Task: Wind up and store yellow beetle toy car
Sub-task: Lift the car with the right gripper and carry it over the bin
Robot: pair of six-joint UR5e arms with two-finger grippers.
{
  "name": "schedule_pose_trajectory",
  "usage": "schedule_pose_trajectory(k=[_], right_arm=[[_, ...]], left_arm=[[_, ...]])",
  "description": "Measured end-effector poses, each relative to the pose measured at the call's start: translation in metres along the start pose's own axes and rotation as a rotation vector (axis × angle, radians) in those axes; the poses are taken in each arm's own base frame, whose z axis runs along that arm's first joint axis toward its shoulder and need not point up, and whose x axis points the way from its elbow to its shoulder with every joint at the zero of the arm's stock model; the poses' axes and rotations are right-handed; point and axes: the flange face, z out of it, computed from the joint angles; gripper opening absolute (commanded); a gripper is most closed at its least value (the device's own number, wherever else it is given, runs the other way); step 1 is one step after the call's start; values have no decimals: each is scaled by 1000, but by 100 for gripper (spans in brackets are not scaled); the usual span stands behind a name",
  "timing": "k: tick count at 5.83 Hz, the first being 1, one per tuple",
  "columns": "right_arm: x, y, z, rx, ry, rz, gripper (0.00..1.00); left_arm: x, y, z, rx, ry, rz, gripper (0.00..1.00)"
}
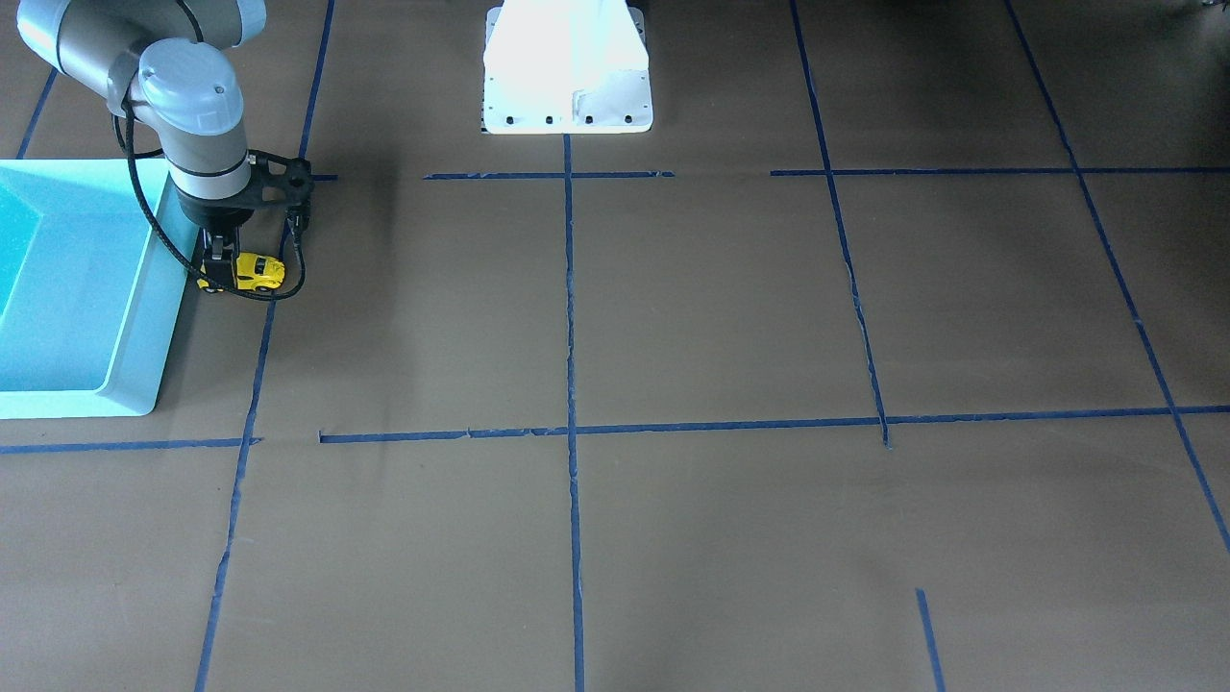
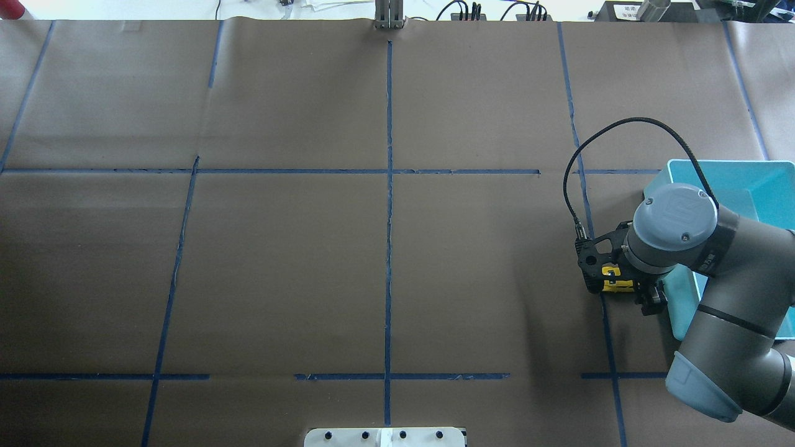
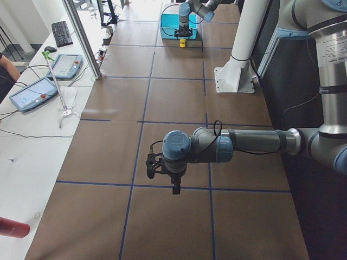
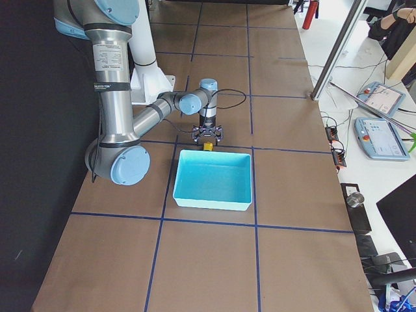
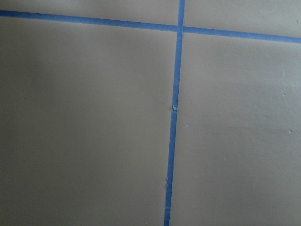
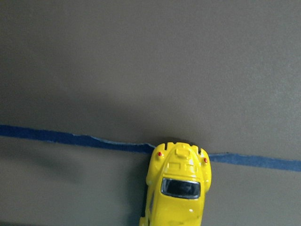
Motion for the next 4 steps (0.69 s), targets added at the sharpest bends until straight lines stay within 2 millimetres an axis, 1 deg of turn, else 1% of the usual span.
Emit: schedule_pose_trajectory(k=[2, 3, 4], right_arm=[[2, -2, 13, -19, -14, -1, 98], [3, -1, 20, -30, -22, -1, 90], [3, 0, 24, -35, -27, 2, 40]], left_arm=[[1, 0, -1, 3, 0, 2, 100], [1, 0, -2, 5, 0, 4, 100], [2, 0, -2, 5, 0, 5, 100]])
